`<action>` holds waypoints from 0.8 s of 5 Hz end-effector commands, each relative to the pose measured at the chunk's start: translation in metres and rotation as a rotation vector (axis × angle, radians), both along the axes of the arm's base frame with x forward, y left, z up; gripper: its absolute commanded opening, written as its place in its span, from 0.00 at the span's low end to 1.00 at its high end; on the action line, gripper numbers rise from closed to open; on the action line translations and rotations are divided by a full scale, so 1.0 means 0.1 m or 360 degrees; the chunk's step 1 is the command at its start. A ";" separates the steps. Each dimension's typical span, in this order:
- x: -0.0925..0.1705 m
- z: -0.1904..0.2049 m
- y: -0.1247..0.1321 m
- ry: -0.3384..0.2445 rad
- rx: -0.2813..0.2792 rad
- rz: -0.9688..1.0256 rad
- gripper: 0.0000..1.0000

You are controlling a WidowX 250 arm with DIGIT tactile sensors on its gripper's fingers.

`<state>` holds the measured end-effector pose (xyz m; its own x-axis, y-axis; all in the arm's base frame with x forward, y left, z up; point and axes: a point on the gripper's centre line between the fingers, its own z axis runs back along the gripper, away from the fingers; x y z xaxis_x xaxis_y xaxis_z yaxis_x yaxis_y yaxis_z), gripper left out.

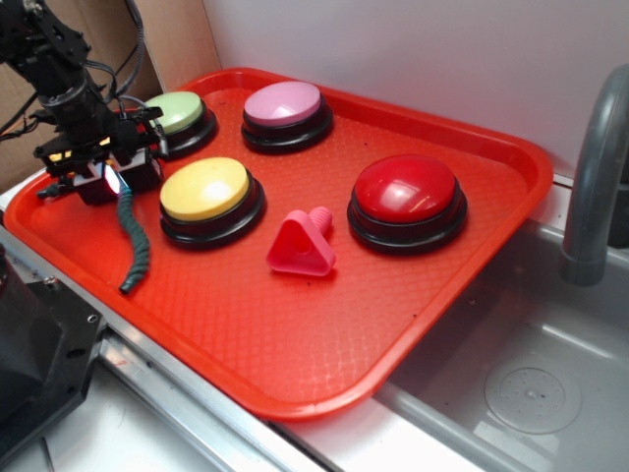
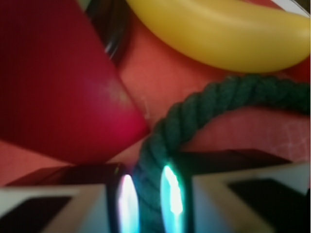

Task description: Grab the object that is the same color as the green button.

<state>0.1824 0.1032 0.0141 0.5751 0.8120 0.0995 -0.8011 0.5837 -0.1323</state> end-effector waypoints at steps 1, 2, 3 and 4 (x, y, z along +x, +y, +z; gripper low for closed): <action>0.02 0.44 -0.10 0.0013 0.0060 -0.0229 0.00; 0.02 0.87 -0.34 0.0074 0.0054 -0.0567 0.00; -0.01 1.15 -0.61 0.0109 -0.0050 -0.0925 0.00; -0.11 1.37 -0.95 0.0095 -0.0057 -0.1153 0.00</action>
<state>0.1714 0.0011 0.1373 0.9743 0.2245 -0.0170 -0.2248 0.9655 -0.1312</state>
